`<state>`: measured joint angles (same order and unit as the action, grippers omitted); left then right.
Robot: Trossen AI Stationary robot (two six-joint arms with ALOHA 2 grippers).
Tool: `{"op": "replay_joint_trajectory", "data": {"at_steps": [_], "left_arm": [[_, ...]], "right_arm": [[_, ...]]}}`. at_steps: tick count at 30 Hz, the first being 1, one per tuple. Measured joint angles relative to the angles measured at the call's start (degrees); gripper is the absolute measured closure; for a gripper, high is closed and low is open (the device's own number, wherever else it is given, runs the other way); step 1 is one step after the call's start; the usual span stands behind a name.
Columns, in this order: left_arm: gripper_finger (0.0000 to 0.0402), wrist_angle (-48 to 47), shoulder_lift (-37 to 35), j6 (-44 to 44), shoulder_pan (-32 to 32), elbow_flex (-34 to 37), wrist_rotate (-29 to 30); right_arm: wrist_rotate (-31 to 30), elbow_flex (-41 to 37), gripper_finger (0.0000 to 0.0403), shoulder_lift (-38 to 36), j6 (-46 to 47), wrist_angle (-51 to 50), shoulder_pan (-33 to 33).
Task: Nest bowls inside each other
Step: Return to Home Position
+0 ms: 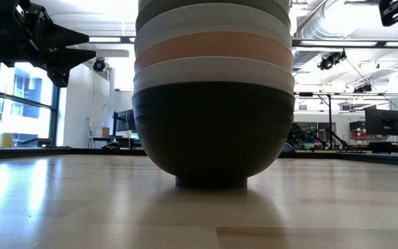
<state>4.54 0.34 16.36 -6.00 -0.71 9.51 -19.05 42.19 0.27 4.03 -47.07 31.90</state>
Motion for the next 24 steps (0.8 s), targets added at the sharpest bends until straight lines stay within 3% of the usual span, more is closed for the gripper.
{"op": "replay_joint_trajectory", "data": {"at_steps": [5, 24], "left_arm": [[0.0225, 0.0, 0.0, 0.0, 0.0, 0.0, 1.0], [0.0225, 0.0, 0.0, 3.1, 0.0, 0.0, -0.8]], "right_arm": [[0.9, -2.8, 0.0318, 0.0, -2.5, 11.8, 0.0], [0.2, -28.7, 0.0318, 0.0, -5.6, 45.8, 0.0]]}}
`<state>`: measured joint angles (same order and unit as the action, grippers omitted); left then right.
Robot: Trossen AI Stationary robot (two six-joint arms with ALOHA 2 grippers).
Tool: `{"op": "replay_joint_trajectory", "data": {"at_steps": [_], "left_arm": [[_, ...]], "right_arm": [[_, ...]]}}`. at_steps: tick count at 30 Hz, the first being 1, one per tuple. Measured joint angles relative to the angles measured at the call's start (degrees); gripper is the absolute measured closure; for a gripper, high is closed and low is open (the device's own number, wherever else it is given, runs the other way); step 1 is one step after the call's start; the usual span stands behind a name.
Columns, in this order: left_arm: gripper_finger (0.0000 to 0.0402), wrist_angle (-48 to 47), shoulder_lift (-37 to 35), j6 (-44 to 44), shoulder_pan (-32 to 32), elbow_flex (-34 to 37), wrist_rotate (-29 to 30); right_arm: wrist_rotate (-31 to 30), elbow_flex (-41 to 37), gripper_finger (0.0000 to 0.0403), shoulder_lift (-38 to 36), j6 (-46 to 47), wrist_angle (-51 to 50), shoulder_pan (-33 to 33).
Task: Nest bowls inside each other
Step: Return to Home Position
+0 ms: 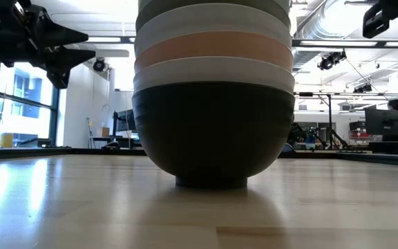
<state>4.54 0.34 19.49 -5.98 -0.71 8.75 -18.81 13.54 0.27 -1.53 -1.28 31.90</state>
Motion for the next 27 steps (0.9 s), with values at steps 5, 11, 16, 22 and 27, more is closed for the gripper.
{"op": "replay_joint_trajectory", "data": {"at_steps": [5, 11, 16, 22, 27], "left_arm": [[0.0225, 0.0, 0.0, -0.1, 0.0, 0.0, -1.6], [0.0225, 0.0, 0.0, -0.1, 0.0, 0.0, -2.4], [0.0225, 0.0, 0.0, -0.3, 0.0, 0.0, -2.7], [0.0225, 0.0, 0.0, -1.7, 0.0, 0.0, -2.7], [0.0225, -0.1, 0.0, -2.1, 0.0, 0.0, -2.7]], "right_arm": [[0.2, -4.3, 0.0318, 0.0, -0.5, 5.6, 0.0], [-0.2, -8.7, 0.0318, 0.0, -1.5, 12.0, 0.0], [-0.2, -9.6, 0.0318, 0.0, -0.9, 12.1, 0.0], [0.6, -9.6, 0.0318, 0.0, 1.4, 10.1, 0.0], [3.9, -9.6, 0.0318, 0.0, 4.1, 7.4, 0.0]]}}
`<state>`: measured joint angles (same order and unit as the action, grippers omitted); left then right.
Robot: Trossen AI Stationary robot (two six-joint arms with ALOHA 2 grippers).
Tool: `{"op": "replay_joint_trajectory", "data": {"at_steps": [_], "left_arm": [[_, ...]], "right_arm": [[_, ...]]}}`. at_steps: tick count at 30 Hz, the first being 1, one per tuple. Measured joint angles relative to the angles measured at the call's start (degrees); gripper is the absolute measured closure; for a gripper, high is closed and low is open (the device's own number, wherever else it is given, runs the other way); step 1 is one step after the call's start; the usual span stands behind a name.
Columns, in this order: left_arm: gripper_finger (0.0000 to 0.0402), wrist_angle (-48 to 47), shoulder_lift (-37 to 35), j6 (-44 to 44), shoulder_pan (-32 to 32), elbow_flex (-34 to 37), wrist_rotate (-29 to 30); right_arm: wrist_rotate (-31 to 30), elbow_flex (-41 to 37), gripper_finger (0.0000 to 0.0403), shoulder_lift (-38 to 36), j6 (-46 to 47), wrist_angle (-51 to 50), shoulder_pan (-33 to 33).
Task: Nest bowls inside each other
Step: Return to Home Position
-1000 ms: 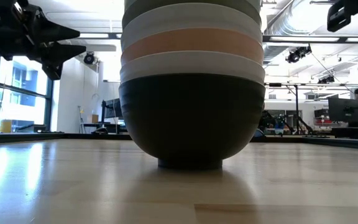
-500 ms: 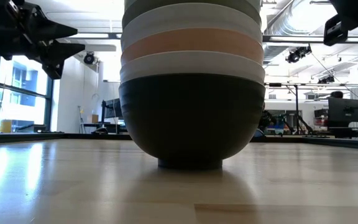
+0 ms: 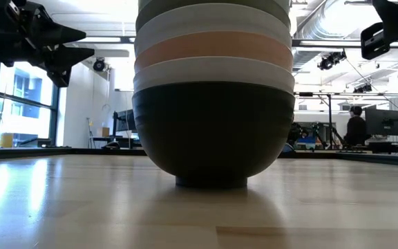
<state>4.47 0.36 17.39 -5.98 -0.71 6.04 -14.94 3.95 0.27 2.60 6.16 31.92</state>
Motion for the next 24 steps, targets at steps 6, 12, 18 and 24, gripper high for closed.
{"op": "replay_joint_trajectory", "data": {"at_steps": [6, 12, 18, 24], "left_arm": [[0.0225, 0.0, 0.0, 0.0, 0.0, 0.0, 0.0], [0.0225, -0.1, 0.0, 0.0, 0.0, 0.0, 0.0], [0.0225, -0.4, 0.0, 0.0, 0.0, 0.0, 0.0], [0.0225, -0.6, 0.0, 0.0, 0.0, 0.0, 0.1]], "right_arm": [[2.0, 0.0, 0.0318, 0.0, 3.0, -4.8, 0.0], [2.8, -0.9, 0.0318, 0.0, 4.4, -6.6, 0.0], [2.8, -3.4, 0.0318, 1.1, 4.2, -3.3, 0.0], [-6.0, -3.4, 0.0318, 1.1, 2.3, -0.7, 0.0]]}}
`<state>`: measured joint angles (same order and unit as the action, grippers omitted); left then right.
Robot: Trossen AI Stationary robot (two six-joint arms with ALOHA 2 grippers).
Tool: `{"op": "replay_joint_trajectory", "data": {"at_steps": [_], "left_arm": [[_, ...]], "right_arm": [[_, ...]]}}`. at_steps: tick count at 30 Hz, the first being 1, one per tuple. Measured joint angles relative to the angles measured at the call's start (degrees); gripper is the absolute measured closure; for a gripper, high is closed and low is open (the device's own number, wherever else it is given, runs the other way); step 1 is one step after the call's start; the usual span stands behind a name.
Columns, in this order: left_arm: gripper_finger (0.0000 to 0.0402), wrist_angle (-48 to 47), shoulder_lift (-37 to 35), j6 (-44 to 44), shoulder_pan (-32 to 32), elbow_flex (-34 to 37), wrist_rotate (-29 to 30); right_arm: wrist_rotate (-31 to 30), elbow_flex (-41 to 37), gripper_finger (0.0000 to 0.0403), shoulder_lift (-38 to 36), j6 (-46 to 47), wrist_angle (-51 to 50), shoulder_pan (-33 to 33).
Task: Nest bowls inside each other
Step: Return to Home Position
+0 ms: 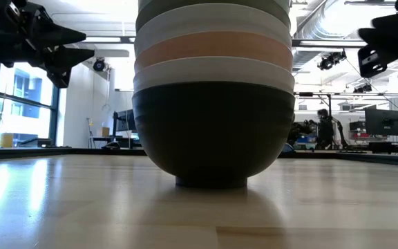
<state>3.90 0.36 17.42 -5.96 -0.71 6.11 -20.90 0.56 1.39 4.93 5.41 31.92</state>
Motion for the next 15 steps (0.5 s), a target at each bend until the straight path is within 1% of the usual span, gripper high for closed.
{"op": "replay_joint_trajectory", "data": {"at_steps": [4, 8, 11, 15], "left_arm": [[0.0225, -0.1, 0.0, 0.3, 0.0, 0.0, 0.0], [0.0225, -0.1, 0.0, 0.6, 0.0, 0.0, -0.5], [0.0225, -0.1, 0.0, 0.9, 0.0, 0.0, -0.7], [0.0225, -0.1, 0.0, 1.0, 0.0, 0.0, -0.7]], "right_arm": [[-6.8, 0.0, 0.0318, 0.0, -3.2, 2.8, 0.0], [-13.6, 0.0, 0.0318, 0.0, -5.5, 3.0, -0.5], [-14.6, 0.0, 0.0318, 0.0, -6.0, 3.4, -2.4], [-14.5, 0.0, 0.0318, 0.1, -5.0, 5.0, -6.0]]}}
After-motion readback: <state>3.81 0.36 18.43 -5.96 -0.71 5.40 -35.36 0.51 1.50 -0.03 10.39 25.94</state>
